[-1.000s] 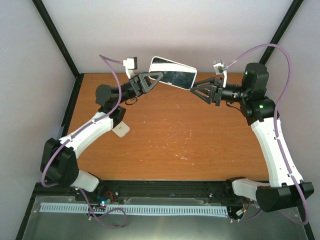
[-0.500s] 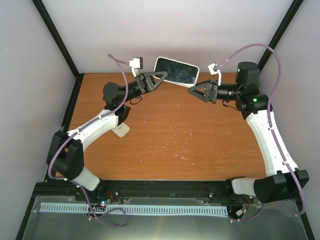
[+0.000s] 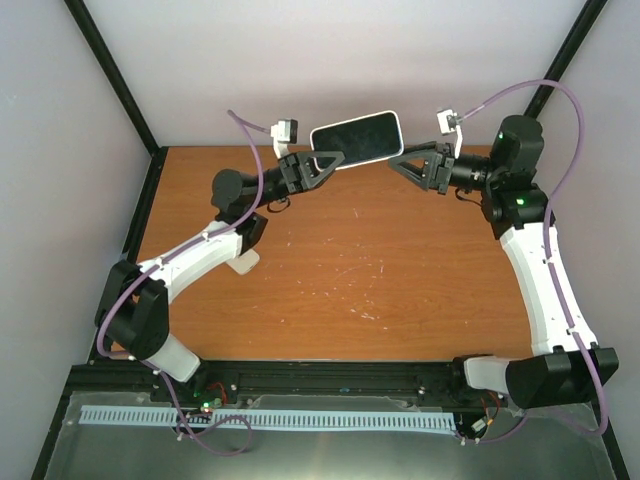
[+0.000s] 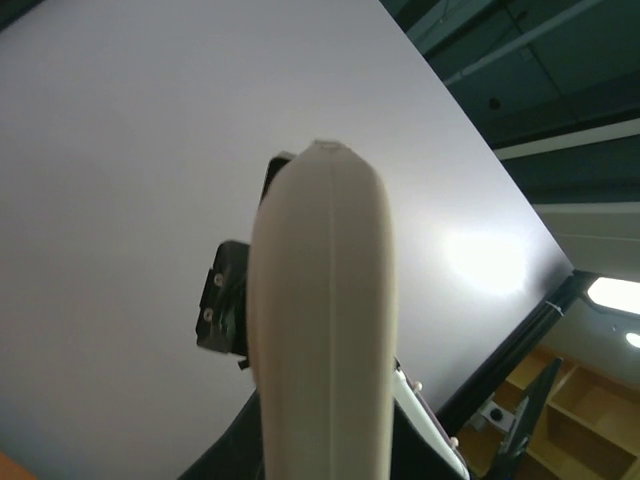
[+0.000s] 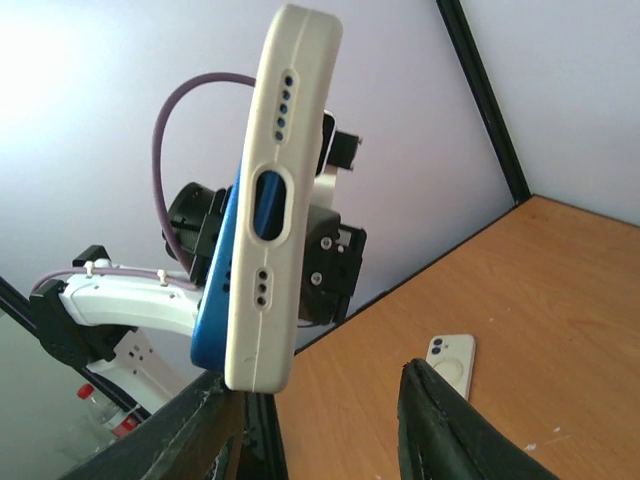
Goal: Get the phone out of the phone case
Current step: Remove the phone case from the phone.
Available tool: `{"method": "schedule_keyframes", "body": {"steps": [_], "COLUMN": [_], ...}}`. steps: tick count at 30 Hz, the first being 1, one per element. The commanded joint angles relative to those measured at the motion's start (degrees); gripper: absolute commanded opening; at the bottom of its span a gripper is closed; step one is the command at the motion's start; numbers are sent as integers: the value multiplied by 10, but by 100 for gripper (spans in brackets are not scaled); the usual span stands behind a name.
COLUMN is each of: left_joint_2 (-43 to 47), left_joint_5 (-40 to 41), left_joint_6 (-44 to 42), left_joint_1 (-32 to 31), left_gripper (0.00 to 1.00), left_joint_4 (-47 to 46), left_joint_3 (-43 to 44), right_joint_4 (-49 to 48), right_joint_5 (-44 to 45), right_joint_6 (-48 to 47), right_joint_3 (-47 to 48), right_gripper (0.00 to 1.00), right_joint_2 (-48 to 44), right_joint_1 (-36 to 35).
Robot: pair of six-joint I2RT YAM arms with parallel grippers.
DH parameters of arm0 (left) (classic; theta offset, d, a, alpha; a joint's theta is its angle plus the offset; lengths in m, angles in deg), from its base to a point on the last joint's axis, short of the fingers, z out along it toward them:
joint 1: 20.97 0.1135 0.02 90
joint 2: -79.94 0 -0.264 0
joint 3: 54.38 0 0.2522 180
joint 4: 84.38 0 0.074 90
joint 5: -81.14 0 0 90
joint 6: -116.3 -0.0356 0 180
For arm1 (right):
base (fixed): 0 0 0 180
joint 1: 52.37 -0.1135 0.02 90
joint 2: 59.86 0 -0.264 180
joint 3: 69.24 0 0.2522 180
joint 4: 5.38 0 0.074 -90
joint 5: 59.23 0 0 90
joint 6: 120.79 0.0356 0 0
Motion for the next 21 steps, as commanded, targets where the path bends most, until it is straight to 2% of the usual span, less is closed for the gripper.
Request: {"method": "schedule_keyframes", "body": {"steps": [1, 8, 21], "left_joint_2": [23, 31, 39], "left_joint_5": [-208, -213, -251], "left_joint_6": [28, 14, -95], "left_joint_1": [-59, -59, -59], "left_gripper": [0, 0, 0], "left_joint_4": [-73, -57, 76], "left_joint_3": [11, 10, 38], "right_joint_4": [-81, -72, -35], "right_joint_5": [103, 115, 96], "right_joint_6": [51, 47, 43], "right_joint_3": [-1, -19, -6], "right_gripper": [42, 41, 41], "right_joint_2": [12, -1, 5], "right_joint_1": [19, 40, 73]}}
